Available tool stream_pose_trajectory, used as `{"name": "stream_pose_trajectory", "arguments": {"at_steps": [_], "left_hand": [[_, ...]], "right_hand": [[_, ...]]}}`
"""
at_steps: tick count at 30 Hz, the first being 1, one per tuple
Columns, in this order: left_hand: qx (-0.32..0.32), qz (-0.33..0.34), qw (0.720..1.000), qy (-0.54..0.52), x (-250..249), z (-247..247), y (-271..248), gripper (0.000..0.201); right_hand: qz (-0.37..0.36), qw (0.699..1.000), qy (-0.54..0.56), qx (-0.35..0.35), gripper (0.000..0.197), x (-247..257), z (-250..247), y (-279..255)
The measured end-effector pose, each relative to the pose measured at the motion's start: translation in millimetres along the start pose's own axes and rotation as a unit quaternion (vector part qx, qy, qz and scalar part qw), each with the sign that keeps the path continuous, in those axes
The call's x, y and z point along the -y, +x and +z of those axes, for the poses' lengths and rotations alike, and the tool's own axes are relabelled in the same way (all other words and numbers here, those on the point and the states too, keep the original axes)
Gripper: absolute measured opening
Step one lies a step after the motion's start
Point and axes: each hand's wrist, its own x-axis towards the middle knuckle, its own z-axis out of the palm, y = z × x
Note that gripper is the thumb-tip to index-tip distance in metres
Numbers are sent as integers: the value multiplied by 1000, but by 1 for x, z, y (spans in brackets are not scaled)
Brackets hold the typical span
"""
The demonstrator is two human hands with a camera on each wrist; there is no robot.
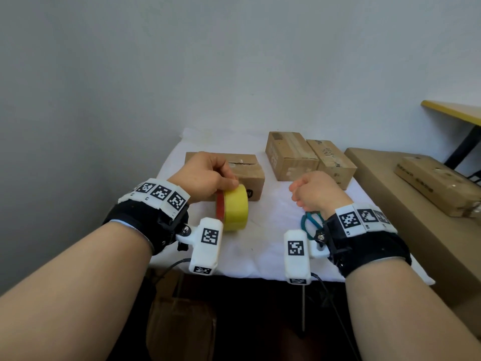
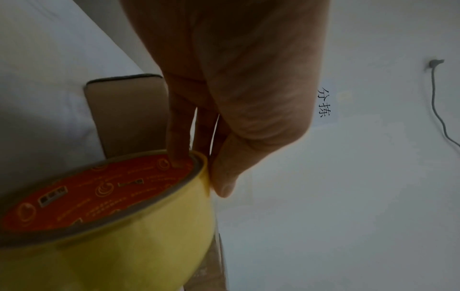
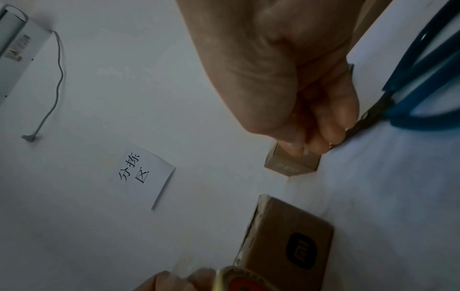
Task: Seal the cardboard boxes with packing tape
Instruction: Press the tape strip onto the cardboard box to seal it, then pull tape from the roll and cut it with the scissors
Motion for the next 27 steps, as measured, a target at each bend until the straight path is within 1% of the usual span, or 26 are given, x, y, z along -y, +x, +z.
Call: {"name": "stream_pose_trajectory", "arguments": {"at_steps": [1, 4, 7, 10, 13, 15, 16, 21, 25, 27], "left_hand": [[3, -2, 1000, 1, -1, 3, -1, 15], [4, 3, 1000, -3, -6, 13, -3, 15], [7, 6, 1000, -4, -9, 24, -3, 14], [16, 8, 1000, -8, -10, 33, -1, 13], [18, 17, 1000, 3, -9, 40, 2, 16], [13, 22, 1000, 5, -8, 42, 4, 18], [10, 24, 1000, 8, -7, 42, 5, 18], [-1, 45, 999, 9, -1, 39, 8, 17], [-23, 61, 998, 21, 4, 35, 12, 22], [-33, 58, 998, 22, 6, 32, 13, 23]], "right_hand": [[-3, 999, -39, -15, 17, -6, -3, 1], [19, 988, -150, -37, 25, -19, -9, 2], [42, 971, -234, -23, 29, -33, -9, 6], [48, 959, -280, 1, 24, -44, -6, 8], [36, 956, -287, 40, 23, -51, -2, 4], [29, 957, -286, 37, 33, -57, -2, 1], [30, 960, -278, 30, 35, -58, -3, 0], [69, 962, -260, 55, 26, -48, -19, -14], [86, 968, -227, 56, 17, -40, -28, -18], [80, 974, -206, 45, 22, -39, -31, -14]]}}
